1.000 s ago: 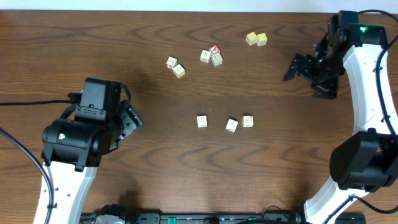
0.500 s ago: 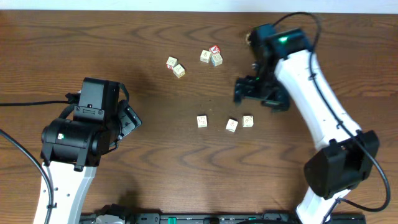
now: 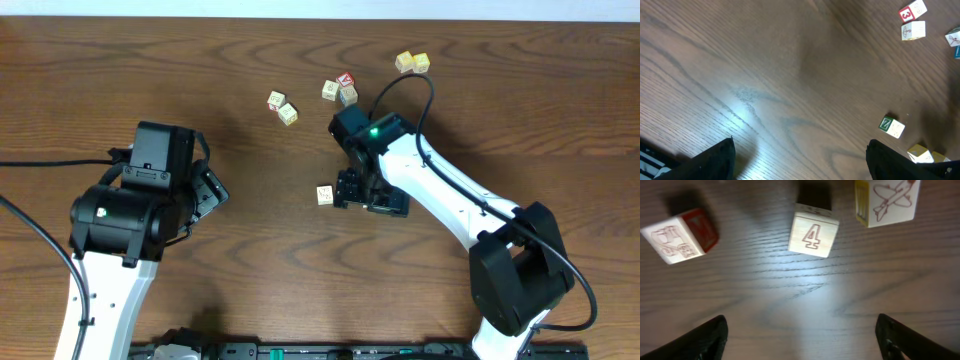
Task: Lift 3 blocks
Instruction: 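Lower the right gripper onto the '4' block and close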
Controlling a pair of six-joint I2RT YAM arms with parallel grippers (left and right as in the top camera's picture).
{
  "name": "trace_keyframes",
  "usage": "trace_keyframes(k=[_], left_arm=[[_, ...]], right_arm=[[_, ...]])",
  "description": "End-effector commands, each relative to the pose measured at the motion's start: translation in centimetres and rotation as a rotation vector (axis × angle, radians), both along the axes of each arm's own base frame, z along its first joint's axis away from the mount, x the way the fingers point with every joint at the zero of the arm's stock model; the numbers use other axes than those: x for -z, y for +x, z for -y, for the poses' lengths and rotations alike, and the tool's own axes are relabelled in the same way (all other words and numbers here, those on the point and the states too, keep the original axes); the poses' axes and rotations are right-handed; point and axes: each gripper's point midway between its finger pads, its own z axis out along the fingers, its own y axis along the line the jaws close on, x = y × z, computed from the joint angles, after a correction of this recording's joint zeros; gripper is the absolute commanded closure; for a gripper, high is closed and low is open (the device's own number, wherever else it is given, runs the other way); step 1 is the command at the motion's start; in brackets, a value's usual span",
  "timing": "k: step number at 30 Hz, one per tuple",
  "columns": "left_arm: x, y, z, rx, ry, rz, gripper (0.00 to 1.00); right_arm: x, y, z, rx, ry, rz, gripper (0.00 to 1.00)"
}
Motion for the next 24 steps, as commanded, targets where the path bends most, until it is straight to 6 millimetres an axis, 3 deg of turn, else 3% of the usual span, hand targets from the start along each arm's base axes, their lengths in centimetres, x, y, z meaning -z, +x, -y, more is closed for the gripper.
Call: trace_keyframes(k=[1,9,19,24], left_arm=[[0.5,0.0,-0.4,-0.024,0.014,-0.022,0.16],[0.7,0.1,-0.4,-0.024,0.016,-0.030,0.16],[0.7,0.0,-0.4,-0.024,0.016,-0.034,0.16],[0.7,0.0,-0.4,-0.024,0.016,-0.034,0.16]], right_arm=[[0.8,0.6,0.7,0.054,0.000,0.039,0.25],[1.8,2.5,1.8,0.097,0.007,0.090,0.33],[3.5,2.1,1.9,0.113,0.001,0.100,0.33],[4.7,2.6,1.5,0.098,0.035,0.134,0.41]])
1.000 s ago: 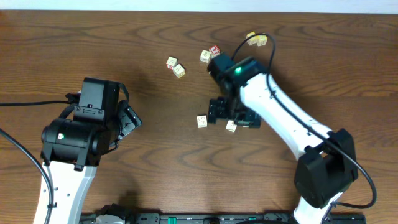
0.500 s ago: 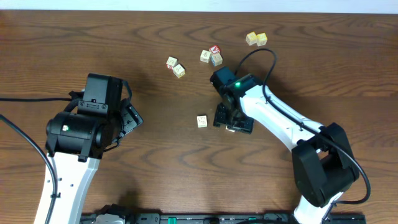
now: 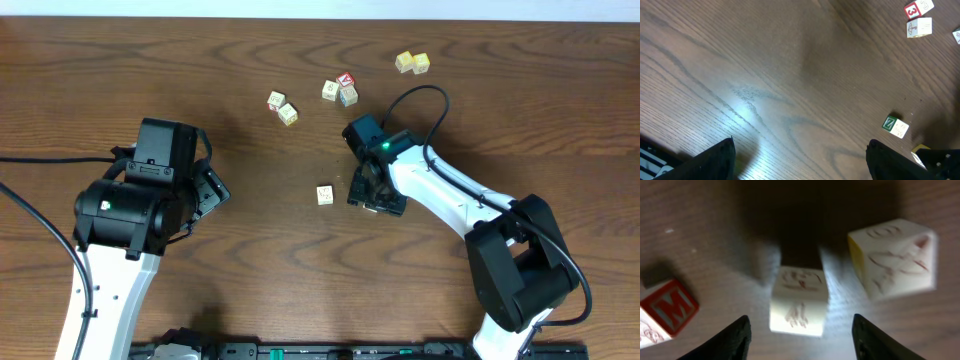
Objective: Lift 3 blocks
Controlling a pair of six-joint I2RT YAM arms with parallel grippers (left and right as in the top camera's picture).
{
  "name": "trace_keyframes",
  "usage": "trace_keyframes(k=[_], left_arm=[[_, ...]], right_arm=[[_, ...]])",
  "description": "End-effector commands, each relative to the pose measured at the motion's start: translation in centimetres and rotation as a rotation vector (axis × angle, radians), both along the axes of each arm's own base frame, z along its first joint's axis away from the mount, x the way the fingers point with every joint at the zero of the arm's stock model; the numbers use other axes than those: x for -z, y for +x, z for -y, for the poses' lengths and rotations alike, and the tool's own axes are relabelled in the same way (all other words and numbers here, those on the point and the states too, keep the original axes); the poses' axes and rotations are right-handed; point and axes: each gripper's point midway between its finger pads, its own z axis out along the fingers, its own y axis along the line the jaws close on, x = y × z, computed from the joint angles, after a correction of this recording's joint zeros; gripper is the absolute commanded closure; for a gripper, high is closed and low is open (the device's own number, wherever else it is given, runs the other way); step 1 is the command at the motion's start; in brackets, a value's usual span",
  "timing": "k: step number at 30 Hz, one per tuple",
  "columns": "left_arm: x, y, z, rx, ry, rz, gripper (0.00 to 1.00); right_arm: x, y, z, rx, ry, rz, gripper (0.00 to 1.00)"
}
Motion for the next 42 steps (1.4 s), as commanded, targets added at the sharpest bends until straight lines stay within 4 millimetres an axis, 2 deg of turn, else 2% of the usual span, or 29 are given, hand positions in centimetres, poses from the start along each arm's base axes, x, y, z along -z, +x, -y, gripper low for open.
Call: trace_keyframes(k=[1,3,9,15,20,24,36,42], left_arm=[[0.2,-0.1,-0.4,-0.023,0.012,-0.010,0.16],[0.2,-0.1,-0.4,-0.024,0.012,-0.010,0.16],[0.2,-0.1,-0.4,-0.023,0.012,-0.010,0.16],[0.2,-0.1,-0.4,-0.023,0.012,-0.010,0.16],[0.2,-0.1,-0.4,-0.023,0.012,-0.010,0.16],[0.2,-0.1,-0.4,-0.023,0.012,-0.011,0.16],[0.3,-0.2,-0.5,-0.024,0.013,-0.014,0.16],[0.3,-0.2,-0.5,-0.024,0.013,-0.014,0.16]], right_arm=[[0.3,0.0,0.1,-0.002,0.004,0.022,0.42],[0.4,0.1,0.1,-0.003,0.004,0.028,0.43],[0.7,0.5,0.1,-0.007,0.002,0.054,0.56],[0.7,1.1,-0.1,-0.073,0.004,0.079,0.62],[0.7,1.7,0.5,-0.107,-0.040,0.111,0.65],[0.7,1.9,0.6,-0.106,-0.045,0.118,0.75],[0.4,3.4,-0.3,-0.152,-0.016,0.184,0.76],[0.5,3.1,-0.1,-0.164,-0.024,0.172,0.75]])
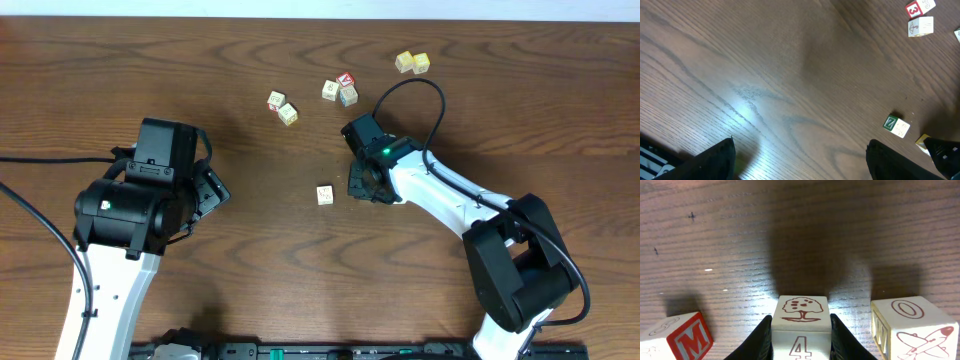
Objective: Lift 3 blocks
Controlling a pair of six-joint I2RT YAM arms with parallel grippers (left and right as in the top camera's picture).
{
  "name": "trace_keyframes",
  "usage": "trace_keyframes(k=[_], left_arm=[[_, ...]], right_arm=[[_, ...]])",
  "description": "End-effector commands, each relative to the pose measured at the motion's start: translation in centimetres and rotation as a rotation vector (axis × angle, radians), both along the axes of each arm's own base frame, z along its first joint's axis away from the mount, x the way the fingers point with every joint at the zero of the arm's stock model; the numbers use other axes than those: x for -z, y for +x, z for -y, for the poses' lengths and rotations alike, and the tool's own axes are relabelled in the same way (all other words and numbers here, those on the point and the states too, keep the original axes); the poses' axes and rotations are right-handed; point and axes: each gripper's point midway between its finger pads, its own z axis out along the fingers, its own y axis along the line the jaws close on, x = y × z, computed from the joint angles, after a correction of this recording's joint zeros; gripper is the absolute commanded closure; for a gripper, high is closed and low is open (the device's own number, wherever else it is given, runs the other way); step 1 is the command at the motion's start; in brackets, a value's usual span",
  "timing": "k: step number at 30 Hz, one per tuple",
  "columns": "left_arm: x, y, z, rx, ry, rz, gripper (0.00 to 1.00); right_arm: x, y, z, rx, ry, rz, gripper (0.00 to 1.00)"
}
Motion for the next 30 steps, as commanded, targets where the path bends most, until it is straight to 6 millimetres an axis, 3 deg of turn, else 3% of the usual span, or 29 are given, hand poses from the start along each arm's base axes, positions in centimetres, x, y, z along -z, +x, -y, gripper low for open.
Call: trace_keyframes(k=[1,8,14,17,23,29,30], left_arm=[[0.2,-0.1,-0.4,-0.024,0.012,-0.010,0.16],[0.2,-0.1,-0.4,-0.024,0.012,-0.010,0.16],[0.2,-0.1,-0.4,-0.024,0.012,-0.010,0.16],[0.2,-0.1,-0.4,-0.024,0.012,-0.010,0.16],[0.2,-0.1,-0.4,-0.024,0.012,-0.010,0.16],[0.2,-0.1,-0.4,-0.024,0.012,-0.009,0.16],[0.2,-0.1,-0.4,-0.024,0.012,-0.010,0.16]], right_arm=[[-0.1,-0.2,0.6,-0.018,-0.028,0.001,0.75],[-0.1,-0.2,0.8,-0.014,-0.030,-0.003,0.74],[-0.2,0.0,1.0,-0.003,-0.019,-0.009,0.51],[-0.8,0.1,1.0,0.000,-0.016,-0.016,0.48],[-4.7,1.3,1.5,0.010,-0.015,-0.006,0.43],[-10.4,1.9,3.8,-0.015,-0.015,0.001,0.38],[-10.9,1.6,4.5,-0.017,-0.024,-0.011,0.34]])
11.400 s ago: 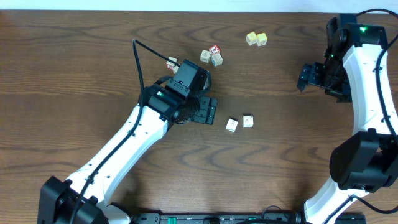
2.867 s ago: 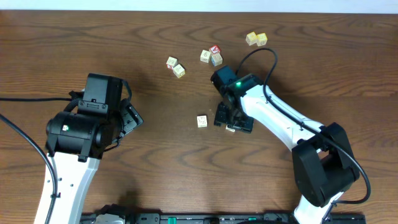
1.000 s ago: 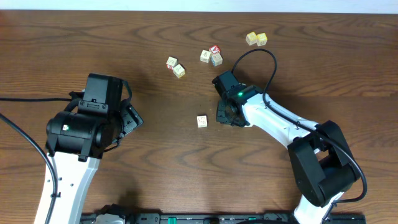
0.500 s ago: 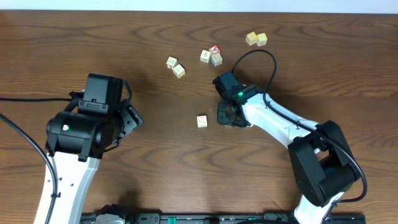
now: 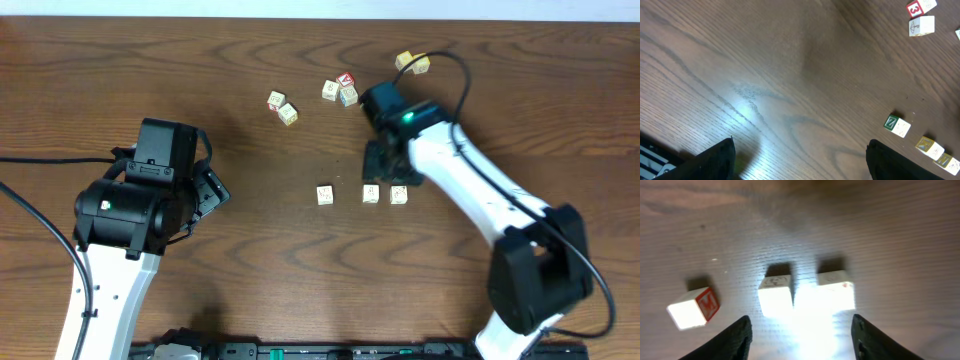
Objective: Lift 3 blocks
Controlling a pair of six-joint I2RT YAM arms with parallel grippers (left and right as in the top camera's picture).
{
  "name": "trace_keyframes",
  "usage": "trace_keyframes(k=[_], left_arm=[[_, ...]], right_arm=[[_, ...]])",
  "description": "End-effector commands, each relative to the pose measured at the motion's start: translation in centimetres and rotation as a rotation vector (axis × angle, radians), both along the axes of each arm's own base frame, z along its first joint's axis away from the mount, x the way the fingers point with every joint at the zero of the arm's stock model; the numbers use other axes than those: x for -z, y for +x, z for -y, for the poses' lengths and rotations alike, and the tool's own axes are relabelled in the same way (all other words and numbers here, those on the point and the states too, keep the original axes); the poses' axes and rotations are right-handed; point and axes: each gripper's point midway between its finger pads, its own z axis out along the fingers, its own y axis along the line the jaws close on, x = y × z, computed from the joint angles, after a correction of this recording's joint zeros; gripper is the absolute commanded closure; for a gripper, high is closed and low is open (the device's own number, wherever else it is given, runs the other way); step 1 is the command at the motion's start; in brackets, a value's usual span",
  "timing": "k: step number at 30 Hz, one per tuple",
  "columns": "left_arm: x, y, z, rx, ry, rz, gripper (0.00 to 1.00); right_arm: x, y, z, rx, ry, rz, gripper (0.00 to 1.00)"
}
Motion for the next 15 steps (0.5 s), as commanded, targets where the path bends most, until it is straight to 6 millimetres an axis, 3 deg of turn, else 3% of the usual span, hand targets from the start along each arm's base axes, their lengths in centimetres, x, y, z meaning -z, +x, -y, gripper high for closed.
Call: trace_keyframes(k=[1,4,6,11,15], left_arm=[[0.2,0.0,-0.4,-0.023,0.012,-0.007,0.16],[0.2,0.0,-0.4,-0.023,0.012,-0.007,0.16],[0.2,0.0,-0.4,-0.024,0.011,-0.006,0.16],[0.2,0.0,-0.4,-0.024,0.011,-0.006,0.16],[0.2,0.0,-0.4,-0.023,0.012,-0.007,0.16]], right_arm=[[-3.6,0.5,1.9,-0.040,0.006,0.041,0.32],[-2.9,-0.9,4.2,-0.034,-0.028,-0.041,0.31],[-1.1,-2.0,5.0,-0.016,-0.017,-0.096,0.33],[3.1,-3.1,3.4,-0.083,0.081,-0.116,0.33],[5.3,-3.1,2.6,-0.109,0.126,-0.085,0.34]])
